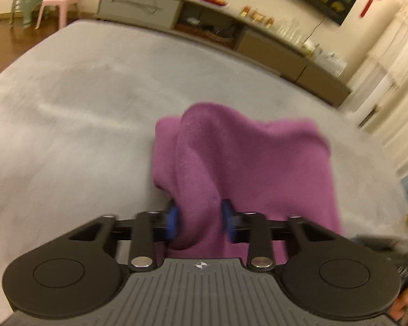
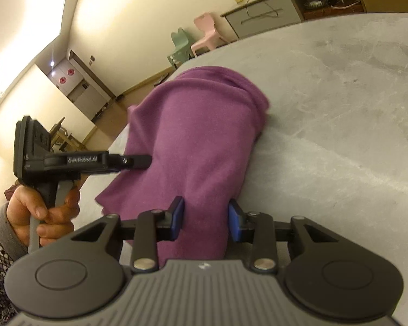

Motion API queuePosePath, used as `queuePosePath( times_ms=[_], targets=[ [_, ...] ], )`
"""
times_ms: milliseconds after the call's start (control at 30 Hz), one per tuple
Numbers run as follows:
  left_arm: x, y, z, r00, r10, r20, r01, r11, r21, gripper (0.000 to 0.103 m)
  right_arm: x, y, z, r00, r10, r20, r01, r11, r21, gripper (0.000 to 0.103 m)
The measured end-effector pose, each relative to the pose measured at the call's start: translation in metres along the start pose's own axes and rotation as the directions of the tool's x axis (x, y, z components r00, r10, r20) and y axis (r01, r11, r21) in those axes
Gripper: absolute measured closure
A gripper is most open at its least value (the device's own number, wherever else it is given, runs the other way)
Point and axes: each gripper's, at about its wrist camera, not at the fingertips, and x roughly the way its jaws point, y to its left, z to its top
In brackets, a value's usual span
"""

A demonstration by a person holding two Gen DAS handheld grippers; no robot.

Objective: Fold clothes

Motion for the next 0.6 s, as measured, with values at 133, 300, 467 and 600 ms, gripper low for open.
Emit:
queuePosePath(
  times_ms=[133,300,467,600],
  targets=[
    [-0.049,-0.067,0.042,0.972,-0.175,0.157,0.143,0.97,0.196,0.081,-0.009,-0.007,0.006,0.996,-0.001,0.085,0.0,1.0,0.011,0.071],
    [-0.119,-0.208,-0.025,0.929,-0.316,0.191,0.065,0.651,0.757,0.095,-0.03,-0.048,0.022,0.995,-0.071,0.065,0.061,0.988,0.141,0.037],
    [-0.058,-0.242,-0.158,0.986,-0.164,0.007,0.063,0.417,0.907,0.092,-0.103,-0.13,0.043,0.972,-0.231,0.049,0.201,0.916,0.348,0.047],
    [-0.063,-0.236,-0.163,0.971,-0.235,-0.053,0.167,0.497,0.852,0.089,-0.141,-0.124,0.047,0.962,-0.253,0.099,0.213,0.93,0.3,0.044]
  ],
)
